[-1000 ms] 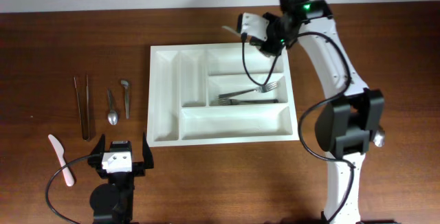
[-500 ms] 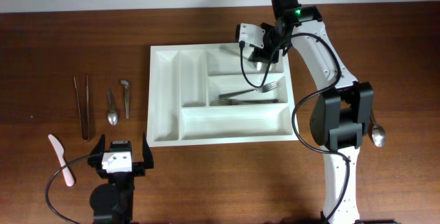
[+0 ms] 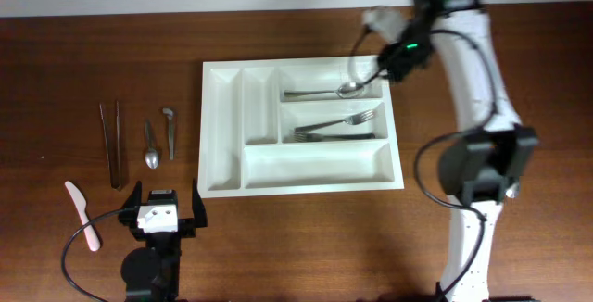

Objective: Pack container
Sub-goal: 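Place the spoon into the tray's upper right compartment, then grasp the last silver spoon on the right with the right gripper, then place the spoon into the upper right compartment next to the other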

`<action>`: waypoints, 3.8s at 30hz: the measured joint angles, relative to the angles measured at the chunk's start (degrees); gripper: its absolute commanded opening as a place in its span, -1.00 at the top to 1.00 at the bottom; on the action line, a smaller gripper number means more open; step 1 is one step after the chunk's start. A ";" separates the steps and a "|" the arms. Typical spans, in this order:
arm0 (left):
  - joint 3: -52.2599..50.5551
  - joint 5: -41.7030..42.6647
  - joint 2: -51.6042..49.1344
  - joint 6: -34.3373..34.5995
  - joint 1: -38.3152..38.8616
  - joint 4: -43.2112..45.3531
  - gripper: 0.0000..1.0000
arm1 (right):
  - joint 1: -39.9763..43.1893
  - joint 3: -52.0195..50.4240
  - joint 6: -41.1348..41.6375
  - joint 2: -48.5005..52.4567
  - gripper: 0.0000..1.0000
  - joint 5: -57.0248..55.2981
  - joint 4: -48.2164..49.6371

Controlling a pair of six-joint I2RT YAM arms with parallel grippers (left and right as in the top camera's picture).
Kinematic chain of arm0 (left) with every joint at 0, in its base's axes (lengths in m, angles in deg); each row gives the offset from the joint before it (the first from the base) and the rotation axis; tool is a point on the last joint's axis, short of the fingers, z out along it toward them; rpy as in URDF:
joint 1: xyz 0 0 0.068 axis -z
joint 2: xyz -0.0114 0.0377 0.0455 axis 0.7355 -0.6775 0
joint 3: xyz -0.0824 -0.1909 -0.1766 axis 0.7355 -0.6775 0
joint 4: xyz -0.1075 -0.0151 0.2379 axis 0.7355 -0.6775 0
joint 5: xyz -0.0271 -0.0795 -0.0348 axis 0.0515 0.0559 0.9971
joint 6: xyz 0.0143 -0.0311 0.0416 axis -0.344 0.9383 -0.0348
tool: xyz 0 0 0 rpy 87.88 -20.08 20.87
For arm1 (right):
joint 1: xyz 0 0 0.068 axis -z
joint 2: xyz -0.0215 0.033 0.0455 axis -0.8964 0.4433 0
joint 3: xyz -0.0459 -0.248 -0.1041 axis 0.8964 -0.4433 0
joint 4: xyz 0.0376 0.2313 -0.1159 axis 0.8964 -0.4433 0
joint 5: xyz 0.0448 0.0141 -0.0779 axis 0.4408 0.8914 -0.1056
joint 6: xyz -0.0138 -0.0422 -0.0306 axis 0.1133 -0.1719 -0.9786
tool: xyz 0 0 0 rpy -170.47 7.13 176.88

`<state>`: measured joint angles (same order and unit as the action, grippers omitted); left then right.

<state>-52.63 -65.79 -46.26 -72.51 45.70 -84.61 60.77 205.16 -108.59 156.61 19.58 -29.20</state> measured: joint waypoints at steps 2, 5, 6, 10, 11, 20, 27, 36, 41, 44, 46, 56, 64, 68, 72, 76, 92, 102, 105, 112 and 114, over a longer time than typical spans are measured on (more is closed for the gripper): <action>0.00 0.00 0.00 0.00 0.00 0.00 -0.98 | 3.74 2.23 2.78 -2.08 -0.19 -1.55 -5.14; -0.02 0.00 0.00 0.00 0.00 0.00 -0.99 | 9.94 3.50 6.10 -4.76 -0.19 -3.28 -10.97; -0.02 0.00 0.00 0.00 0.00 0.00 -0.99 | 12.74 3.50 7.61 -5.31 -0.19 -4.00 -12.66; 0.00 0.00 0.00 0.00 0.00 0.00 -0.99 | 18.29 2.03 10.97 -5.29 -0.19 -4.44 -12.85; -0.02 0.00 0.00 0.00 0.00 0.00 -0.98 | 19.10 1.53 11.41 -5.29 -0.20 -4.46 -12.83; -0.02 0.00 0.00 0.00 0.00 0.00 -0.99 | 26.91 -12.50 13.44 -5.27 -0.21 -5.05 -10.21; 0.00 0.00 0.00 0.00 0.00 0.00 -0.99 | 31.45 -27.30 13.29 -5.16 -0.21 -5.27 -3.21; 0.00 0.00 0.00 0.00 0.00 0.02 -0.98 | 34.01 -36.87 11.65 -5.16 -0.12 -7.04 3.08; -0.02 0.00 0.00 0.00 0.00 0.00 -0.98 | 34.12 -39.65 9.94 -5.16 -0.11 -8.11 6.03; -0.02 0.00 0.00 0.00 0.00 0.00 -0.98 | 34.12 -41.72 9.14 -5.16 -0.11 -9.09 9.07; 0.00 0.00 0.00 0.00 0.00 0.00 -0.98 | 34.12 -43.25 8.39 -5.16 -0.11 -10.21 11.32; -0.02 0.00 0.00 0.00 0.00 0.00 -0.99 | 34.12 -43.60 6.97 -5.16 0.39 -10.21 15.89; -0.02 0.00 0.00 0.00 0.00 0.00 -0.99 | 34.12 -43.60 6.86 -5.16 0.89 -9.84 15.32; 0.00 0.00 0.00 0.00 0.00 0.00 -0.99 | 34.12 -43.60 6.84 -5.16 0.92 -9.05 14.99; 0.00 0.00 0.00 0.00 0.00 0.00 -0.99 | 34.12 -43.60 6.78 -5.16 0.92 -7.30 15.04; 0.00 0.00 0.00 0.00 0.00 0.00 -0.99 | 33.77 -43.56 6.80 -5.16 0.92 -5.62 15.02; -0.02 0.00 0.00 0.00 0.00 0.00 -0.98 | 17.46 -17.84 -1.11 -4.83 0.92 3.93 12.72; 0.00 0.00 0.00 0.00 0.00 0.00 -0.99 | 2.89 -10.05 -21.68 -4.79 0.92 10.97 14.34; -0.02 0.00 0.00 0.00 0.00 0.00 -0.98 | -0.90 -10.05 -24.76 -4.70 0.92 11.47 14.40; 0.00 0.00 0.00 0.00 0.00 0.00 -0.99 | -7.15 -10.05 -29.11 -1.51 0.92 11.78 15.47; 0.00 0.00 0.00 0.00 0.00 0.00 -0.99 | -7.82 -10.05 -29.57 -0.11 0.93 11.80 15.69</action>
<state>-52.63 -65.79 -46.26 -72.51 45.70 -84.61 52.95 195.11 -138.17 156.50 31.38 -13.51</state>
